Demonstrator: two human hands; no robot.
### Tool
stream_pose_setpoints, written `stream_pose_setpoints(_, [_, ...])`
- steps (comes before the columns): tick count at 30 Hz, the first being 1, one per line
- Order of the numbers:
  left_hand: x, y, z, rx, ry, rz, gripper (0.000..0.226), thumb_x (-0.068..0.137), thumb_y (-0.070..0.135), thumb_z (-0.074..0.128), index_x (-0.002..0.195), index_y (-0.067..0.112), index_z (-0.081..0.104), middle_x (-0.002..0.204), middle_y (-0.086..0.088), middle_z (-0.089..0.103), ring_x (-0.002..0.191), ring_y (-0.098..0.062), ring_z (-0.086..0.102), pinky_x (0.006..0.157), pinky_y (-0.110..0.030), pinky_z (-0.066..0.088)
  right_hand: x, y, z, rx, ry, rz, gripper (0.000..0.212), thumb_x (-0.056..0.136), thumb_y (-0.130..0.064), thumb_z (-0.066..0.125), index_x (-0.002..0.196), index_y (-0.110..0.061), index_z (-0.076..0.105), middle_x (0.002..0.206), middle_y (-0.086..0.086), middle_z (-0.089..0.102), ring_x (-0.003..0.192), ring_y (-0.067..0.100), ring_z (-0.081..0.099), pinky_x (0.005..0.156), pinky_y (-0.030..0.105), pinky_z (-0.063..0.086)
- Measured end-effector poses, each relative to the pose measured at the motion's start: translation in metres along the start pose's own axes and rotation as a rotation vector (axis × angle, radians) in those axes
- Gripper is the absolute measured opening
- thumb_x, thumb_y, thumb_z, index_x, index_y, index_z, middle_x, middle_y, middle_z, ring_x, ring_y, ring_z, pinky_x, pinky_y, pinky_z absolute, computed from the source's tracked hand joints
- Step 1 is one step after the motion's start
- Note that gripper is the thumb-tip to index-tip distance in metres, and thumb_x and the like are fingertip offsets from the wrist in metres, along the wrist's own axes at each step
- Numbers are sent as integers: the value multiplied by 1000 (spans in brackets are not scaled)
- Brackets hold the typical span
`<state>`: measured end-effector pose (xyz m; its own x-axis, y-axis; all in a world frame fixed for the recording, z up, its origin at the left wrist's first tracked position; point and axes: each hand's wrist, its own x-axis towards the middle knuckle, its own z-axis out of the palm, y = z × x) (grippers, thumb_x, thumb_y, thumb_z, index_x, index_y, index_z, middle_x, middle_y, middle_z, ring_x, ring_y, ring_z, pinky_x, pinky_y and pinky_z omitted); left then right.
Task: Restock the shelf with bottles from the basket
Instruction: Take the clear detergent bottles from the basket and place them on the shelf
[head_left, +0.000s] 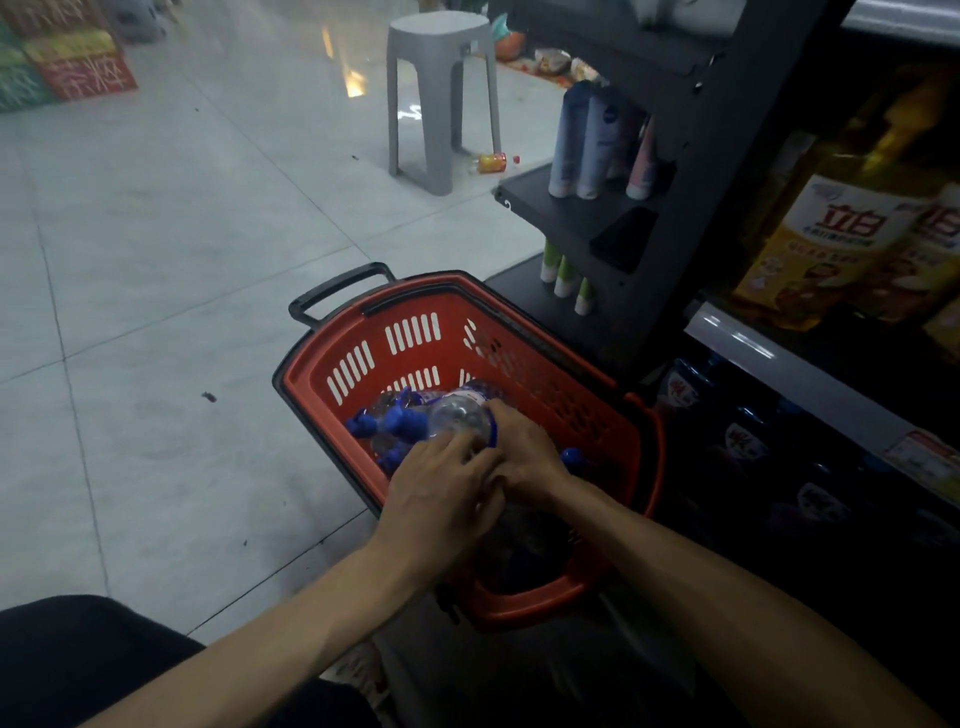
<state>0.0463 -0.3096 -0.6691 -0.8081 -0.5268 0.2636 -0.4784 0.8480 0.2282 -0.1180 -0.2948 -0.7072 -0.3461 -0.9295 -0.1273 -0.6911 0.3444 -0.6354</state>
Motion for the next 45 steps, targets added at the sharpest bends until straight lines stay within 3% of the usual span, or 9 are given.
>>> stream_pose_setpoints(7, [9,0,-19,-184,134,-95,26,89,38,53,106,26,69,103,9,67,93,-14,62,78,-33,52,-1,-20,-37,495,210,97,59,57,-32,96,104,-32,61,89,-15,70,86,-1,68,66,4,46])
stream_pose_setpoints(11, [25,-11,-32,-406,133,-353,23,90,42,69,104,29,57,99,14,62,92,-7,61,77,-33,55,-8,-26,-66,748,290,38,74,47,-29,102,113,-25,69,106,-4,77,99,12,73,89,40,60])
stream_pose_setpoints(17, [54,-21,-38,-879,-115,-447,66,80,41,87,134,34,49,123,14,61,117,-7,62,96,-32,56,-37,-39,-112,873,319,-12,71,53,-11,96,117,-18,67,109,1,76,98,17,75,82,39,63])
stream_pose_setpoints(22, [60,13,-37,-1135,-112,-368,68,72,3,91,128,18,55,107,0,77,98,-11,75,77,-22,59,-66,-43,-132,811,266,-85,81,54,-12,96,128,-16,62,116,1,75,104,16,73,85,36,61])
stream_pose_setpoints(27, [49,47,-29,-1154,-57,-388,66,61,11,99,117,18,66,103,8,80,94,-10,77,75,-23,60,-92,-35,-153,651,155,-61,86,54,-11,98,129,-24,58,116,-7,74,105,5,70,82,22,59])
stream_pose_setpoints(32, [36,85,-31,-1325,-128,-344,66,63,8,93,122,16,65,106,2,80,97,-15,77,74,-24,60,-131,0,-196,653,-110,37,81,68,-5,89,137,-28,52,125,-6,70,114,12,68,91,36,59])
stream_pose_setpoints(39, [51,132,-37,-1229,-180,-196,71,70,7,94,132,16,60,118,5,77,108,-13,74,85,-27,61,-182,39,-211,656,54,99,72,69,-9,90,120,-46,56,110,-25,72,107,-3,67,77,18,57])
stream_pose_setpoints(43, [58,162,-30,-1186,-159,-111,77,66,1,94,134,10,58,119,-1,77,108,-18,75,88,-33,62,-206,50,-219,586,208,127,92,58,-29,99,137,-36,52,129,-16,65,119,4,62,96,32,56])
stream_pose_setpoints(45, [62,174,-27,-1152,-147,-70,79,64,-1,95,133,10,58,118,0,77,106,-16,75,85,-29,62,-222,58,-224,506,245,114,102,52,-41,100,140,-35,49,133,-16,63,121,-2,60,99,27,52])
